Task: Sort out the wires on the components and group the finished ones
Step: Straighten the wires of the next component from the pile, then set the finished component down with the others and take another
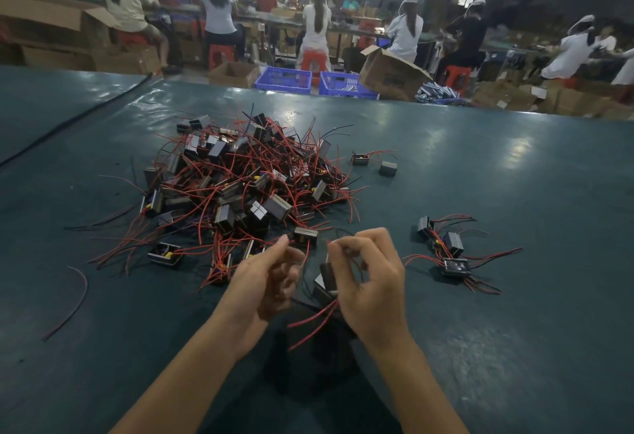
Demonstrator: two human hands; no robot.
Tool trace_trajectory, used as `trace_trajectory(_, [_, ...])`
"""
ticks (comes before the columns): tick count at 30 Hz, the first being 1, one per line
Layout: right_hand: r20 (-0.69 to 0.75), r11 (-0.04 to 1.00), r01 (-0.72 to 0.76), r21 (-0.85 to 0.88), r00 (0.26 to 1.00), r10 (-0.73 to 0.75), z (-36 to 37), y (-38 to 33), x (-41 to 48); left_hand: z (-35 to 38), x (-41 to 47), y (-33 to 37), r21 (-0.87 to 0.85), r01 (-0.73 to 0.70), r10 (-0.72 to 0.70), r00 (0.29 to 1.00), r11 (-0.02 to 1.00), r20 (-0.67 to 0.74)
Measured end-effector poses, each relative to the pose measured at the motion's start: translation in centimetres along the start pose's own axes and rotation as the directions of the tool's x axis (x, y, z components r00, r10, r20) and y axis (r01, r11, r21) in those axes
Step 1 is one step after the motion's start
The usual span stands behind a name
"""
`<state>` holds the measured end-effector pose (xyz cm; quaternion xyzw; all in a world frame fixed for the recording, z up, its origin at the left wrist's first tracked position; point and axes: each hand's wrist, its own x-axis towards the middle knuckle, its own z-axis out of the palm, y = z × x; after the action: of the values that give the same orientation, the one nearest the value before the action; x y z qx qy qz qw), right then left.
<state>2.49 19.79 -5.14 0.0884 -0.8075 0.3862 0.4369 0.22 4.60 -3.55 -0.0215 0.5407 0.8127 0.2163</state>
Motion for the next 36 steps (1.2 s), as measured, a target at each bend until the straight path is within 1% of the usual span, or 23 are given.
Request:
trace_trajectory(3, [-0.046,0.979,-0.163,0.12,0.984,0.17,-0.6,0.5,0.6,-0.9,0.6,0.2,-0.076,-0.039,0.036,0.999,0.996,-0.039])
trace_trajectory(5, [-0.08,0.958,-0.246,0.146,0.963,0.259,-1.2,0.9,1.1,-1.5,1.0,0.1,-0.045,-0.088,0.084,0.993,0.995,-0.088])
trace_trajectory(8, [-0.219,0.942,-0.302,0.144,0.919,0.328,-2.5,1.7,2.3,-2.2,1.8,-0.8,0.159,-0.192,0.217,0.962,0.968,-0.164])
trace_trajectory(10, [-0.325,0.935,-0.337,0.11,0.877,0.354,-3.6,2.7,3.7,-2.5,2.2,-1.5,0.3,-0.246,0.302,0.94,0.922,-0.157])
trace_trajectory(12, [-0.417,0.92,-0.387,0.056,0.828,0.374,-4.9,3.9,5.1,-2.7,2.3,-2.1,0.444,-0.326,0.405,0.909,0.835,-0.094])
trace_trajectory(13, [-0.452,0.91,-0.413,0.033,0.806,0.382,-5.5,4.4,5.7,-2.7,2.3,-2.3,0.538,-0.369,0.464,0.884,0.758,-0.048])
trace_trajectory(15, [-0.51,0.886,-0.464,-0.002,0.763,0.398,-6.5,5.4,6.9,-2.7,2.3,-2.8,0.703,-0.424,0.552,0.832,0.571,0.053])
trace_trajectory(16, [-0.533,0.871,-0.491,-0.015,0.741,0.409,-6.8,5.8,7.4,-2.7,2.2,-2.9,0.747,-0.441,0.569,0.816,0.498,0.102])
trace_trajectory(18, [-0.55,0.839,-0.543,-0.019,0.707,0.445,-7.3,6.7,8.1,-2.8,2.1,-3.2,0.791,-0.466,0.556,0.807,0.397,0.197])
trace_trajectory(22, [-0.443,0.76,-0.644,0.087,0.658,0.609,-7.5,8.5,8.2,-3.3,2.4,-3.7,0.849,-0.473,0.478,0.817,0.234,0.323])
trace_trajectory(24, [-0.403,0.716,-0.698,0.031,0.646,0.648,-7.3,8.8,7.8,-3.4,2.5,-3.8,0.864,-0.467,0.458,0.819,0.185,0.345])
trace_trajectory(26, [-0.375,0.725,-0.687,-0.046,0.685,0.625,-6.5,8.3,7.1,-3.4,2.6,-3.9,0.866,-0.472,0.462,0.813,0.166,0.354])
trace_trajectory(29, [-0.319,0.814,-0.576,-0.077,0.787,0.527,-4.3,5.8,5.3,-3.4,2.9,-3.9,0.86,-0.486,0.479,0.799,0.158,0.363])
trace_trajectory(30, [-0.247,0.848,-0.523,-0.084,0.835,0.491,-3.4,4.9,4.5,-3.4,2.9,-3.9,0.858,-0.487,0.49,0.795,0.162,0.358])
trace_trajectory(31, [-0.117,0.877,-0.471,-0.094,0.88,0.46,-2.6,3.8,3.7,-3.3,2.9,-3.9,0.857,-0.485,0.511,0.788,0.173,0.343])
trace_trajectory(32, [0.056,0.897,-0.427,-0.118,0.899,0.435,-1.8,3.0,2.9,-3.2,2.9,-3.8,0.854,-0.485,0.547,0.774,0.187,0.319])
trace_trajectory(33, [0.234,0.911,-0.378,-0.165,0.882,0.409,-1.1,2.3,2.0,-3.1,2.8,-3.6,0.848,-0.49,0.595,0.749,0.204,0.29])
trace_trajectory(34, [0.38,0.918,-0.316,-0.239,0.84,0.388,-0.4,1.9,1.2,-3.1,2.8,-3.4,0.838,-0.498,0.648,0.718,0.222,0.255])
trace_trajectory(35, [0.475,0.914,-0.237,-0.329,0.795,0.377,0.1,1.7,0.4,-3.1,2.7,-3.2,0.823,-0.512,0.695,0.685,0.245,0.22])
trace_trajectory(36, [0.528,0.894,-0.157,-0.421,0.759,0.382,0.5,1.7,-0.2,-3.1,2.6,-3.1,0.802,-0.529,0.731,0.658,0.276,0.183])
